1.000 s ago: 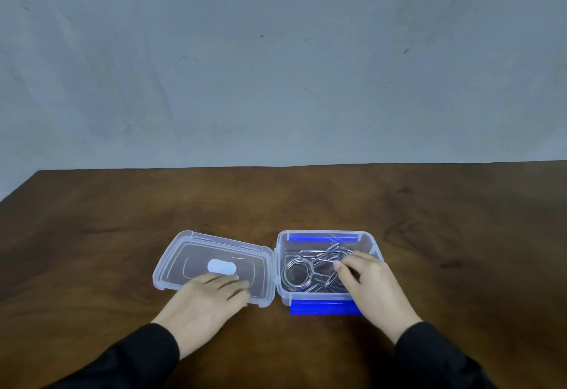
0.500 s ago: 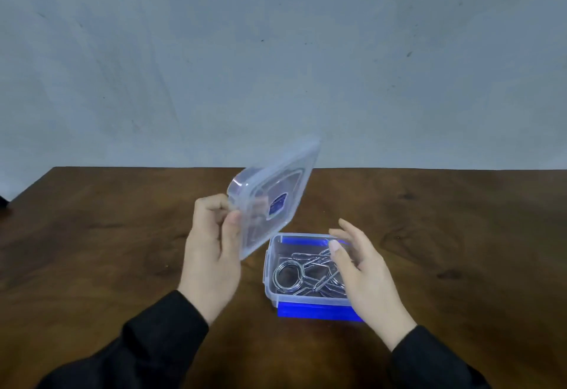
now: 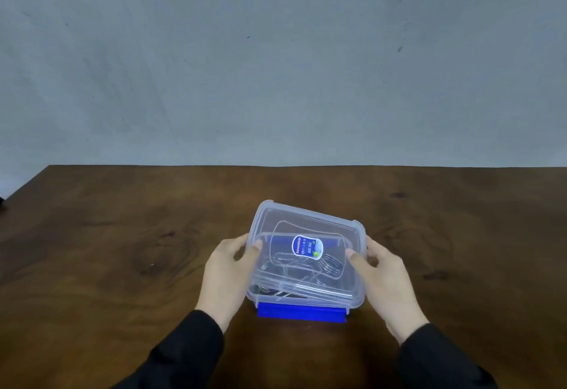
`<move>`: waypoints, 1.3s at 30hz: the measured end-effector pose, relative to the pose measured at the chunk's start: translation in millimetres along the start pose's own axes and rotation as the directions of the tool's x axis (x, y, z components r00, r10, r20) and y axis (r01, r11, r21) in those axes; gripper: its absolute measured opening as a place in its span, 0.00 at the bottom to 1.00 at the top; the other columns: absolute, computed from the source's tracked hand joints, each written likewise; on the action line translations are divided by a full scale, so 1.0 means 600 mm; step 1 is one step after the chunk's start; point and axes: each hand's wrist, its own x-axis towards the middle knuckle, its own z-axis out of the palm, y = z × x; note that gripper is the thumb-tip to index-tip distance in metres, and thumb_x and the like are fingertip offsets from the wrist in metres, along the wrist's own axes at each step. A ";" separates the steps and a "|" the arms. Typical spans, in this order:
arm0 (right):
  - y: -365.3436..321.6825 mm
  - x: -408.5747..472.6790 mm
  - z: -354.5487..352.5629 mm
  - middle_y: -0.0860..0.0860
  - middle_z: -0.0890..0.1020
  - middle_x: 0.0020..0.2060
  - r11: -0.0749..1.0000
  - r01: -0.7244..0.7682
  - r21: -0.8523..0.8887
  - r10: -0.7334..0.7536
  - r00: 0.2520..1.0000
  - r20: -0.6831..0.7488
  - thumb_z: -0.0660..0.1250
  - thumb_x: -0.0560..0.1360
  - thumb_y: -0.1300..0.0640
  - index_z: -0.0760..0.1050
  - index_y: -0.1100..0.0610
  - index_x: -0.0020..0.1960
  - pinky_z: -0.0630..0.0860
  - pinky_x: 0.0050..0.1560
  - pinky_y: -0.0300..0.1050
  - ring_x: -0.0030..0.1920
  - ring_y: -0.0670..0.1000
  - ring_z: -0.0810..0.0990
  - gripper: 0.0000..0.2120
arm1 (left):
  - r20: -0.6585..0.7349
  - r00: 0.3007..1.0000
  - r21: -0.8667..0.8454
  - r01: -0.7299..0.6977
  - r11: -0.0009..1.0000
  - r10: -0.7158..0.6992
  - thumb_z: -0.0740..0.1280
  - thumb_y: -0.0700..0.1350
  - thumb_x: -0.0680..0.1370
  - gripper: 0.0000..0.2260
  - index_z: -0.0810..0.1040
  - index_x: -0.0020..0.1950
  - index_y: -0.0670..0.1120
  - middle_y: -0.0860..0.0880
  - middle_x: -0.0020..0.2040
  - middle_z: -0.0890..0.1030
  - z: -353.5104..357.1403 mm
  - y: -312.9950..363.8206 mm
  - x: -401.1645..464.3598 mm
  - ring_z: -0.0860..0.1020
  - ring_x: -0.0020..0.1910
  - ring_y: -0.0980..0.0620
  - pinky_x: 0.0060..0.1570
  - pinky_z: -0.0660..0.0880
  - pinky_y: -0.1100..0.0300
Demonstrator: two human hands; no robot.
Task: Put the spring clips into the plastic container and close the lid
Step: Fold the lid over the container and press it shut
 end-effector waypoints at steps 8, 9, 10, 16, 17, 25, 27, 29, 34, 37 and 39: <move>0.044 0.034 0.023 0.48 0.70 0.57 0.955 -0.042 -0.292 0.043 0.999 -0.003 0.65 0.81 0.47 0.75 0.53 0.69 0.75 0.30 0.30 0.52 0.45 0.77 0.19 | -0.018 0.992 0.183 0.123 0.975 -0.122 0.63 0.52 0.81 0.23 0.68 0.75 0.50 0.50 0.68 0.76 0.015 -0.082 0.018 0.78 0.59 0.54 0.54 0.80 0.56; 0.048 0.035 0.022 0.47 0.69 0.57 0.953 -0.047 -0.300 0.048 0.999 -0.004 0.64 0.81 0.47 0.74 0.53 0.70 0.77 0.33 0.31 0.54 0.46 0.76 0.20 | 0.038 0.987 0.123 0.151 0.981 -0.157 0.63 0.53 0.81 0.22 0.67 0.76 0.53 0.52 0.66 0.78 0.015 -0.084 0.020 0.80 0.56 0.56 0.51 0.81 0.56; 0.050 0.036 0.022 0.46 0.69 0.58 0.949 -0.050 -0.310 0.051 0.999 -0.005 0.64 0.81 0.46 0.74 0.52 0.70 0.79 0.36 0.34 0.55 0.46 0.77 0.20 | 0.093 0.980 0.076 0.170 0.983 -0.176 0.62 0.54 0.81 0.21 0.67 0.75 0.56 0.54 0.62 0.80 0.016 -0.085 0.023 0.81 0.53 0.57 0.49 0.82 0.55; 0.062 0.041 0.024 0.51 0.78 0.59 0.954 -0.059 -0.294 0.067 0.998 0.019 0.62 0.80 0.42 0.74 0.49 0.65 0.82 0.35 0.36 0.53 0.47 0.82 0.18 | 0.185 0.974 0.009 0.133 0.991 -0.132 0.60 0.55 0.82 0.09 0.71 0.62 0.65 0.57 0.51 0.84 0.027 -0.071 0.026 0.82 0.50 0.60 0.47 0.82 0.54; 0.062 0.043 0.024 0.51 0.78 0.59 0.955 -0.063 -0.290 0.073 0.997 0.022 0.63 0.80 0.42 0.74 0.48 0.66 0.82 0.35 0.36 0.53 0.47 0.82 0.18 | 0.185 0.974 0.019 0.132 0.991 -0.133 0.60 0.55 0.82 0.11 0.71 0.64 0.63 0.57 0.51 0.83 0.028 -0.069 0.026 0.82 0.49 0.59 0.45 0.83 0.55; 0.064 0.067 0.025 0.49 0.69 0.73 0.954 -0.041 -0.298 0.097 0.979 0.178 0.60 0.83 0.46 0.53 0.45 0.81 0.81 0.38 0.33 0.64 0.48 0.76 0.30 | 0.262 0.952 -0.002 0.166 0.986 -0.160 0.57 0.58 0.81 0.28 0.51 0.79 0.59 0.54 0.65 0.76 0.025 -0.081 0.029 0.79 0.58 0.56 0.49 0.81 0.60; 0.061 0.068 0.027 0.49 0.68 0.75 0.920 0.022 -0.392 0.056 0.981 0.187 0.58 0.84 0.48 0.53 0.48 0.82 0.83 0.52 0.40 0.69 0.49 0.73 0.29 | 0.248 0.960 0.083 0.115 0.990 -0.132 0.55 0.57 0.82 0.27 0.48 0.79 0.59 0.52 0.69 0.73 0.029 -0.088 0.035 0.76 0.62 0.56 0.53 0.79 0.60; 0.058 0.077 0.027 0.50 0.64 0.79 0.796 0.126 -0.592 -0.056 0.989 0.134 0.59 0.84 0.50 0.58 0.52 0.80 0.72 0.71 0.49 0.76 0.52 0.65 0.27 | 0.150 0.988 0.379 -0.085 0.921 0.030 0.55 0.54 0.84 0.26 0.49 0.79 0.58 0.51 0.78 0.62 0.031 -0.092 0.039 0.65 0.72 0.54 0.66 0.72 0.54; 0.014 0.126 0.050 0.50 0.75 0.72 0.481 0.364 -0.798 -0.222 0.931 0.291 0.57 0.83 0.42 0.73 0.53 0.72 0.70 0.72 0.56 0.71 0.52 0.73 0.24 | 0.587 0.547 0.548 -0.811 0.205 0.597 0.59 0.64 0.79 0.25 0.74 0.69 0.50 0.47 0.71 0.73 0.023 -0.091 0.001 0.67 0.72 0.48 0.70 0.60 0.45; -0.013 0.153 0.070 0.51 0.86 0.46 0.372 0.392 -0.841 -0.052 0.914 0.403 0.49 0.81 0.34 0.80 0.51 0.50 0.79 0.50 0.51 0.45 0.51 0.82 0.27 | 0.726 0.558 0.601 -0.799 0.024 0.402 0.56 0.73 0.74 0.39 0.67 0.75 0.47 0.44 0.74 0.69 0.021 -0.126 -0.012 0.66 0.73 0.44 0.70 0.56 0.43; -0.019 0.165 0.075 0.50 0.81 0.35 0.407 0.389 -0.827 0.029 0.899 0.437 0.47 0.80 0.31 0.74 0.50 0.38 0.77 0.41 0.49 0.37 0.50 0.79 0.29 | 0.724 0.568 0.627 -0.778 -0.032 0.392 0.60 0.70 0.74 0.38 0.64 0.76 0.48 0.43 0.74 0.69 0.021 -0.134 -0.011 0.67 0.73 0.43 0.72 0.59 0.41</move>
